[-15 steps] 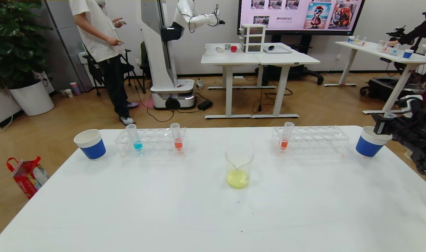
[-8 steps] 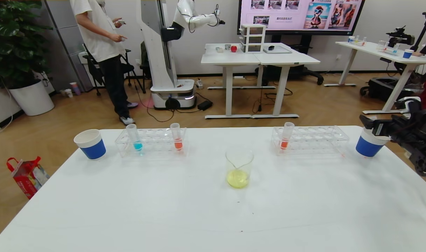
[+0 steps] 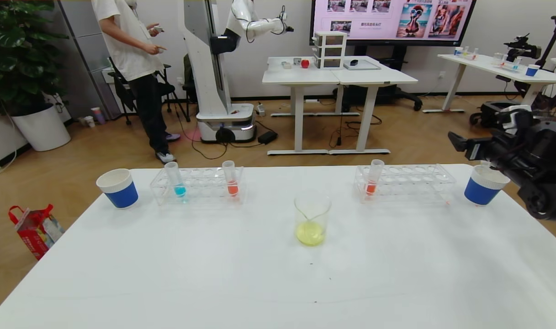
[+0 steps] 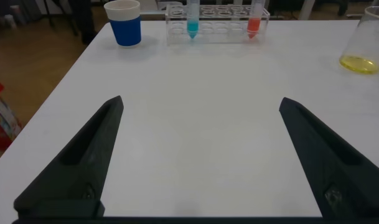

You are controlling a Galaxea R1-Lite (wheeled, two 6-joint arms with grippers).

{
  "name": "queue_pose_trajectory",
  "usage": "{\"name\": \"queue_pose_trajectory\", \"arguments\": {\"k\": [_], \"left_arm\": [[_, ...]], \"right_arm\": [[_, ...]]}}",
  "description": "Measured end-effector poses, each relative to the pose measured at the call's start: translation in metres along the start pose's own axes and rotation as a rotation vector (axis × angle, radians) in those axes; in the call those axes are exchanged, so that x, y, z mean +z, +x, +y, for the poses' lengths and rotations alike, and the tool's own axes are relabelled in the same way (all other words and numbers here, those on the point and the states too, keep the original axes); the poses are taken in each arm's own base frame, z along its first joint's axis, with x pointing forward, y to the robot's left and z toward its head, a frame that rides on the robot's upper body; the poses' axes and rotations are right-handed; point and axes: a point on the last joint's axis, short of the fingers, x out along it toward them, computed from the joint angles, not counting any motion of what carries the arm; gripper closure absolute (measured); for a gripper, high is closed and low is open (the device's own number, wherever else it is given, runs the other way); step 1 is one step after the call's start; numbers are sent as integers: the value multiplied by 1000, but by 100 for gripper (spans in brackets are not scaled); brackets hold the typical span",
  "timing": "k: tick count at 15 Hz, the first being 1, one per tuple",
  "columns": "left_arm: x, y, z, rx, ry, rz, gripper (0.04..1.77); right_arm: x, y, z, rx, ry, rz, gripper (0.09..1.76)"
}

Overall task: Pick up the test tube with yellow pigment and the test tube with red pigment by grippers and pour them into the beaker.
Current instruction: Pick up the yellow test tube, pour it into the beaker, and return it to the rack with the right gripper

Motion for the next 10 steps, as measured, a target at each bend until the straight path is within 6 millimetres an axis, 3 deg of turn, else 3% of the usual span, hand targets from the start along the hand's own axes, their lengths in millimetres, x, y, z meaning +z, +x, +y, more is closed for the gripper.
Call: {"name": "queue_pose_trajectory", "arguments": {"k": [4,7,10], "left_arm": [[0,0,0,0,0,0,6],[0,0,0,0,0,0,6],[0,0,0,0,0,0,6]], "right_arm": [[39,-10,67,82,12,-41,12],[62,-32,85,127,16,-74,12],[94,-70,93,158,19,-131,12]]}}
